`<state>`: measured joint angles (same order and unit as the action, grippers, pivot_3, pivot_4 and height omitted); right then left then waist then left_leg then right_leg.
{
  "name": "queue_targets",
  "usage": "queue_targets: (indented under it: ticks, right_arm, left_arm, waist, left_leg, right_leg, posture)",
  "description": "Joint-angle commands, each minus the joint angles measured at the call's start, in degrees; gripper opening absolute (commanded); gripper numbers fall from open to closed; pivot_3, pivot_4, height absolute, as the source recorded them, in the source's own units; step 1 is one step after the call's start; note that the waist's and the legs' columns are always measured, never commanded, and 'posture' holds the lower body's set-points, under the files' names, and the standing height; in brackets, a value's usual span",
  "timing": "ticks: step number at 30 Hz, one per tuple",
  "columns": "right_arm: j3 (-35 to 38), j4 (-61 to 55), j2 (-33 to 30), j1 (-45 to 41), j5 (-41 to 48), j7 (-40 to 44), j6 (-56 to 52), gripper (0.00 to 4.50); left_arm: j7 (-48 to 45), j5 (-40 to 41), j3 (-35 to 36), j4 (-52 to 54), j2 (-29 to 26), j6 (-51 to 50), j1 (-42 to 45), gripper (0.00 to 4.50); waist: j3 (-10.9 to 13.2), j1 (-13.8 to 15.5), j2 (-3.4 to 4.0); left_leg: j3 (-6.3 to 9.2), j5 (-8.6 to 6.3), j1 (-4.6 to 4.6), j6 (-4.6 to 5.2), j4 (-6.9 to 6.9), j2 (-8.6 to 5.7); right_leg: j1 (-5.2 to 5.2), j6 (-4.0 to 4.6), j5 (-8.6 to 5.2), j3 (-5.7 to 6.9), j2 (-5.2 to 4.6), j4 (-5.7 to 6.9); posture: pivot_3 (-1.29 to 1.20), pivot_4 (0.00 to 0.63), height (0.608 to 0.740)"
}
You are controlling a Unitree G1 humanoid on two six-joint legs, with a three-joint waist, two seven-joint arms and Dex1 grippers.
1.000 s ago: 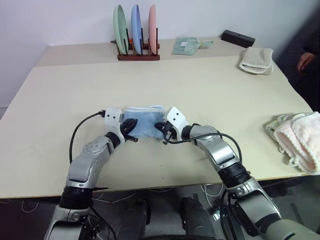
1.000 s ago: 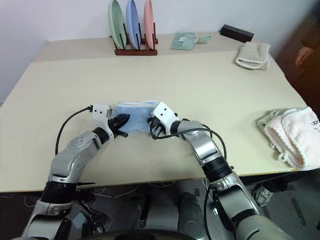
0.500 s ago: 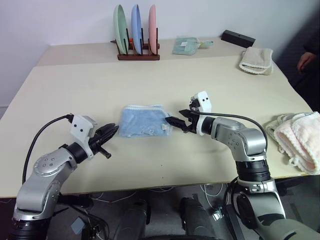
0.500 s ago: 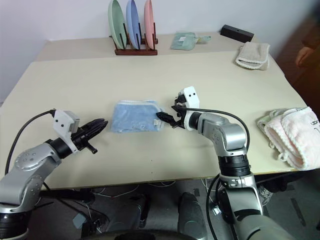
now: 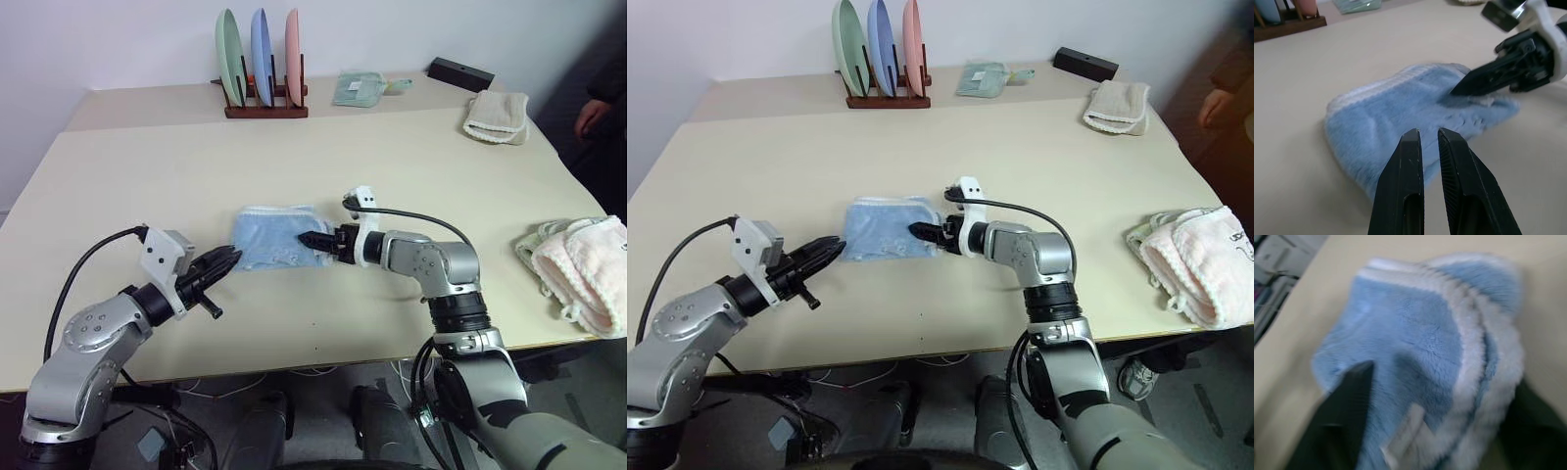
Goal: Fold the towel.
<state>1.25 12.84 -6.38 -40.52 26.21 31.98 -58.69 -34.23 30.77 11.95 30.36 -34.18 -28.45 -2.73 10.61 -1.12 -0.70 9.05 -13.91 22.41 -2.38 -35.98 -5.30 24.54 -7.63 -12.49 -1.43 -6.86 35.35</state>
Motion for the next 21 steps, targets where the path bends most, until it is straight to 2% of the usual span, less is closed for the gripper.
queue_targets:
  ticks: [1,3,4,8,11,18,21]
  right_arm:
    - [1.0,-0.7,0.6,-1.6,1.8,0.4,0.5,1.22]
    - [1.7,-1.2,0.8,-1.4,2.3,0.0,0.1,0.10]
    - [2.2,-1.7,0.8,-1.4,2.7,-0.3,0.0,0.04]
    - [8.5,-7.0,0.5,-1.8,6.7,-3.1,0.0,0.04]
    - [16.3,-9.8,-1.6,-3.2,8.9,-8.4,0.9,0.04]
    - [38.9,-8.0,-9.5,-6.1,10.8,-29.4,4.1,0.04]
    - [43.2,-8.0,-10.2,-5.3,11.9,-35.0,4.1,0.04]
  left_arm:
    - [0.4,0.8,0.4,2.2,0.3,0.0,-0.1,0.55]
    - [0.5,0.4,-0.1,2.4,0.6,0.2,-0.3,0.55]
    - [0.6,0.1,-0.4,2.5,0.8,0.4,-0.4,0.55]
    - [1.1,0.0,-1.3,2.8,1.3,0.2,0.0,0.55]
    - [1.3,0.2,-1.8,2.5,1.5,0.0,0.9,0.55]
    - [0.2,-1.9,-7.2,-2.7,3.7,1.3,7.5,0.55]
    - [-0.3,-2.6,-9.0,-4.4,4.7,1.7,9.8,0.55]
  waist:
    - [0.0,0.1,0.00]
    - [0.0,0.1,0.00]
    - [0.0,0.1,0.00]
    - [0.0,0.1,0.02]
    - [0.0,0.4,0.03]
    - [0.0,0.6,0.03]
    - [0.0,0.1,0.10]
  left_leg:
    - [0.00,0.00,0.00,0.00,0.00,0.00]
    - [0.00,0.00,0.00,0.00,-0.01,0.00]
    - [-0.01,0.00,0.00,-0.01,-0.01,0.00]
    - [-0.01,0.00,0.00,-0.01,-0.01,0.00]
    - [0.00,0.00,0.02,-0.01,-0.01,0.01]
    - [-0.01,0.00,0.03,-0.01,-0.01,-0.04]
    - [-0.07,0.00,0.01,-0.01,0.02,-0.04]
  right_leg:
    - [0.00,0.00,0.00,0.00,0.00,0.00]
    - [0.00,0.01,0.01,0.00,0.00,0.00]
    - [0.00,0.01,0.01,0.00,0.00,0.00]
    - [0.00,0.02,0.01,0.00,0.01,0.00]
    - [0.01,0.02,0.01,0.00,0.01,0.00]
    - [-0.04,0.02,0.02,0.01,0.01,-0.07]
    - [-0.03,0.02,0.02,0.00,0.01,-0.07]
  posture:
    - [0.00,0.150,0.736]
    - [0.00,0.150,0.736]
    - [0.00,0.150,0.736]
    - [0.00,0.150,0.736]
    - [0.00,0.150,0.736]
    - [0.00,0.150,0.736]
    - [0.00,0.150,0.736]
